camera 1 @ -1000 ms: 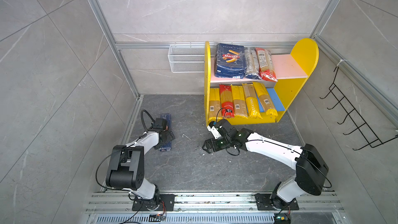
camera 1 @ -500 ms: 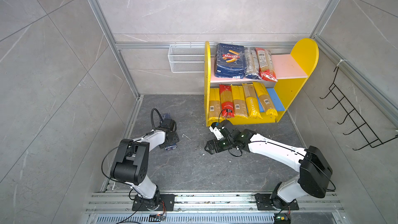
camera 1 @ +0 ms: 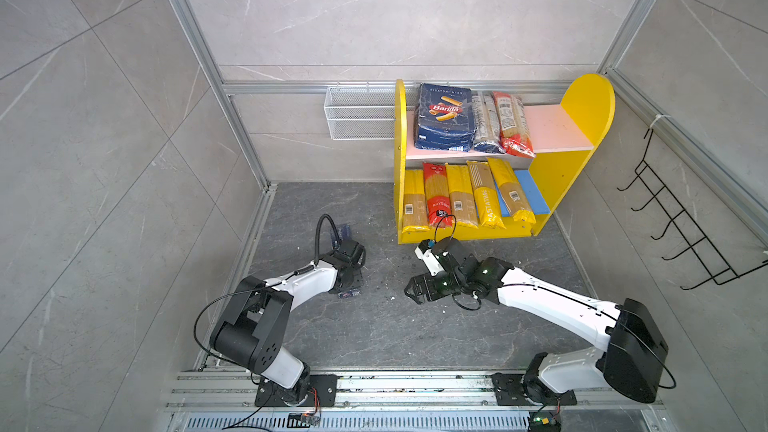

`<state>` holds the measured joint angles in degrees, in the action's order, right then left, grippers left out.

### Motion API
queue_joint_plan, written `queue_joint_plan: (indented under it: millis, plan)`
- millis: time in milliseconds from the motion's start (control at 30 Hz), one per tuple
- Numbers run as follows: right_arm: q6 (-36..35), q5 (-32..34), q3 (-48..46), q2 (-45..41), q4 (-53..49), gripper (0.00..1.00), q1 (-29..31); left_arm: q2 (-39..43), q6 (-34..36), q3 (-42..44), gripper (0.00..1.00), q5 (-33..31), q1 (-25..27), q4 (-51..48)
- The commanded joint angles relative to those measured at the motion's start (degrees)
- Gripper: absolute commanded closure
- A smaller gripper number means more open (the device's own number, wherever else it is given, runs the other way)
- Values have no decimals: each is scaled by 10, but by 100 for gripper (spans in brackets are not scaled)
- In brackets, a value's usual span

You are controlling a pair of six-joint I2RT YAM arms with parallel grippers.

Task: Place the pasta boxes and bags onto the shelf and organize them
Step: 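Grasp the box end with the left gripper and drag it toward the right gripper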

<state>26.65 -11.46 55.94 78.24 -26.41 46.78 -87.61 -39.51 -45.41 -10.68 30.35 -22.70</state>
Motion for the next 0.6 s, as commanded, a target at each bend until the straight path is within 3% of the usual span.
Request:
queue_joint_plan:
  millis: [0,200,400,567]
  plan:
    - [15,18,-25,-42,-25,11,-2,40,-54,16,56,14,50,-36]
    - [26,37,-66,-96,-50,11,-2,80,-134,29,55,-16,168,-49]
    - [40,66,-98,-160,-81,11,-1,33,-180,-20,55,-58,284,-56]
    - [47,93,-108,-195,-121,11,-2,-39,-173,-82,54,-64,315,-49]
